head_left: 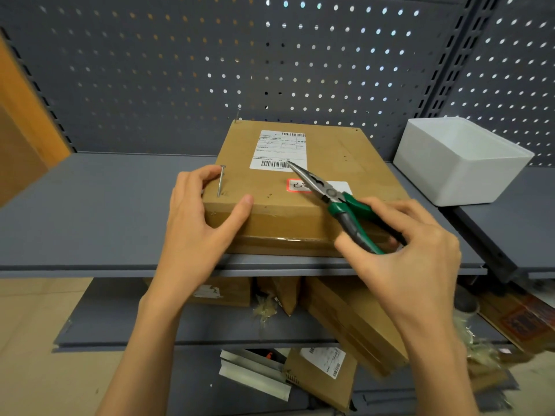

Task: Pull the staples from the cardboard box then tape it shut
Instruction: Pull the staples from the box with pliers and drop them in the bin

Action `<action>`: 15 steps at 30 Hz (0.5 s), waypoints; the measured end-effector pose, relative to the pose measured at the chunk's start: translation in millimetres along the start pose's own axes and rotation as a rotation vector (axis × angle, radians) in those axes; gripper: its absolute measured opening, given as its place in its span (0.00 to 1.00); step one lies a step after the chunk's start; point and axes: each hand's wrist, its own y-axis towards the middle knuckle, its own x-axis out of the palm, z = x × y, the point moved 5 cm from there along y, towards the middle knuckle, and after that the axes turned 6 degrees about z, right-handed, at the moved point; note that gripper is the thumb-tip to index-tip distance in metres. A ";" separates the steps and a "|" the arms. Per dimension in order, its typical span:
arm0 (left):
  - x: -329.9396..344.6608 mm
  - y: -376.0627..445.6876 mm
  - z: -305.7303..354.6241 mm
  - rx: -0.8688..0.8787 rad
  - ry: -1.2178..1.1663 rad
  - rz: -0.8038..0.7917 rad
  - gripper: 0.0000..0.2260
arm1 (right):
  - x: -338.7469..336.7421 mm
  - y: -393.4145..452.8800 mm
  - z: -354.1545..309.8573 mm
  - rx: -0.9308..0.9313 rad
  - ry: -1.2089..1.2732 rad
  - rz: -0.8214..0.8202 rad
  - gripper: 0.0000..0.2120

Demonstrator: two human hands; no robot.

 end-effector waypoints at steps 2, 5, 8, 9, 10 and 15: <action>-0.3 0.4 0.0 0.003 0.001 -0.006 0.26 | -2.4 2.1 2.6 0.017 -0.012 0.009 0.20; -0.3 0.8 -0.9 0.003 -0.009 -0.007 0.25 | -3.8 5.2 3.8 0.023 -0.025 -0.010 0.21; 0.4 0.7 -1.2 -0.009 -0.002 -0.008 0.25 | -3.3 7.1 4.5 0.031 -0.019 -0.012 0.23; 0.6 0.8 -1.3 -0.011 0.001 -0.009 0.25 | -3.0 7.4 4.5 0.029 -0.018 -0.016 0.23; 0.5 0.8 -1.2 -0.012 0.003 -0.008 0.25 | -2.9 7.7 4.3 0.027 -0.018 -0.021 0.23; 0.0 1.2 -0.5 -0.016 0.012 0.006 0.27 | -5.9 11.7 4.0 0.034 -0.027 0.006 0.22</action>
